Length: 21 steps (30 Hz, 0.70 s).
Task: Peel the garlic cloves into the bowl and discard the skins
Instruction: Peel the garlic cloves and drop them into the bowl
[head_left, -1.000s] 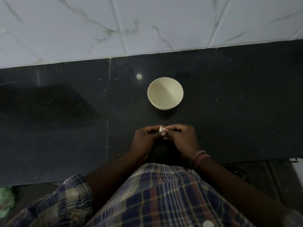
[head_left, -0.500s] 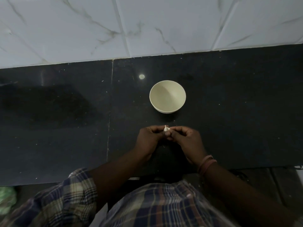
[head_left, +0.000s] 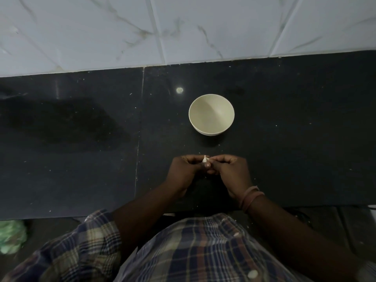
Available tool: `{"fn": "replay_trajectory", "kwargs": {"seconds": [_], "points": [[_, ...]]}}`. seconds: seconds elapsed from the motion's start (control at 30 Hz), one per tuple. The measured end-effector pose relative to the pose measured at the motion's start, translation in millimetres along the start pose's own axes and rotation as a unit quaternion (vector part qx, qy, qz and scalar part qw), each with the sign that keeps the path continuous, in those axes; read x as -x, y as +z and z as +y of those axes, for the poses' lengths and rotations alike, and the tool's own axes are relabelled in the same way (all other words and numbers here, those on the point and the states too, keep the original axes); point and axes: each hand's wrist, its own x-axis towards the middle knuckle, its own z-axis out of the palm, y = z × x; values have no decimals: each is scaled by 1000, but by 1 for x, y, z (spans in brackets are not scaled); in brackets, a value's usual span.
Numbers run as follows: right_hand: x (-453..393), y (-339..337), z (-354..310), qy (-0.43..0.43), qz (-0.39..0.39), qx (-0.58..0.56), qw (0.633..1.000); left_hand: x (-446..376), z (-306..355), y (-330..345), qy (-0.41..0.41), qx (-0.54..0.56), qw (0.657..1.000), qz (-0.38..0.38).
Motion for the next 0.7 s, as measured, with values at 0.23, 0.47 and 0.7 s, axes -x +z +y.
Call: {"fn": "replay_trajectory", "kwargs": {"seconds": [0.23, 0.47, 0.7], "points": [[0, -2, 9, -14, 0, 48, 999, 0, -5, -3, -23, -29, 999, -2], [-6, 1, -4, -100, -27, 148, 984, 4, 4, -3, 3, 31, 999, 15], [0, -1, -10, -45, -60, -38, 996, -3, 13, -6, 44, -40, 998, 17]]}}
